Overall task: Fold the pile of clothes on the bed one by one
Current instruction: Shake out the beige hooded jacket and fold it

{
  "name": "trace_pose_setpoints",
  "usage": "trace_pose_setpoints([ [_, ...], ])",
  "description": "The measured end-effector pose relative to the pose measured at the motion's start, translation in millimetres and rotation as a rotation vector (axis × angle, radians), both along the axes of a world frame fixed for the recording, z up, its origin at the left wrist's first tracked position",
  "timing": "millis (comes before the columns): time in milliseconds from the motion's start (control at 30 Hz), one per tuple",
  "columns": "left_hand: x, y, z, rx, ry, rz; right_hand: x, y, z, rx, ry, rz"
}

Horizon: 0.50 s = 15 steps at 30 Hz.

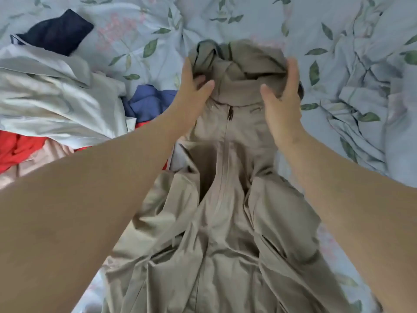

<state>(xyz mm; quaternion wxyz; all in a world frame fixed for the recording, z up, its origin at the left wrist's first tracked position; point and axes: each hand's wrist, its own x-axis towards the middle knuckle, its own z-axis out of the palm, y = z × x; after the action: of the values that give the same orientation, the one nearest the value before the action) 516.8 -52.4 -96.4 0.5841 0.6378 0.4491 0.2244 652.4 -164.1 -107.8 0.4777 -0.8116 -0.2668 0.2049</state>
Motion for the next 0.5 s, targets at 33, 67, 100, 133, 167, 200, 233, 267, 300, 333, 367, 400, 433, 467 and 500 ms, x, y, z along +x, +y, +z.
trace_pose_setpoints([
  [33,8,4,8,0.021,-0.015,-0.031,3,4,4,0.081,0.037,-0.015],
  [67,11,6,11,0.067,0.024,-0.066,3,3,6,0.093,0.049,-0.026],
  [100,9,3,14,0.114,0.101,-0.100,1,-1,2,0.048,0.041,-0.030],
  [133,2,-3,10,0.172,0.199,-0.142,-4,-8,-2,-0.004,0.032,-0.022],
  [167,-7,-11,4,0.251,0.288,-0.185,-12,-18,-8,-0.040,0.035,-0.005],
  [200,-17,-17,-6,0.324,0.385,-0.224,-22,-29,-15,-0.055,0.053,0.022],
  [233,-28,-24,-16,0.373,0.478,-0.273,-34,-41,-23,-0.078,0.072,0.055],
  [267,-40,-30,-29,0.396,0.549,-0.319,-47,-53,-31,-0.136,0.086,0.086],
  [300,-53,-38,-42,0.393,0.610,-0.369,-61,-65,-39,-0.225,0.094,0.114],
  [333,-65,-48,-52,0.385,0.681,-0.402,-76,-77,-47,-0.320,0.100,0.142],
  [367,-77,-59,-61,0.402,0.753,-0.420,-91,-89,-54,-0.408,0.102,0.171],
  [400,-89,-71,-66,0.439,0.828,-0.432,-106,-99,-60,-0.485,0.093,0.204],
  [433,-101,-83,-69,0.488,0.893,-0.436,-121,-109,-64,-0.555,0.076,0.241],
  [467,-114,-94,-73,0.529,0.933,-0.436,-136,-118,-67,-0.621,0.058,0.278],
  [500,-127,-104,-74,0.562,0.967,-0.449,-150,-128,-69,-0.687,0.045,0.314],
])
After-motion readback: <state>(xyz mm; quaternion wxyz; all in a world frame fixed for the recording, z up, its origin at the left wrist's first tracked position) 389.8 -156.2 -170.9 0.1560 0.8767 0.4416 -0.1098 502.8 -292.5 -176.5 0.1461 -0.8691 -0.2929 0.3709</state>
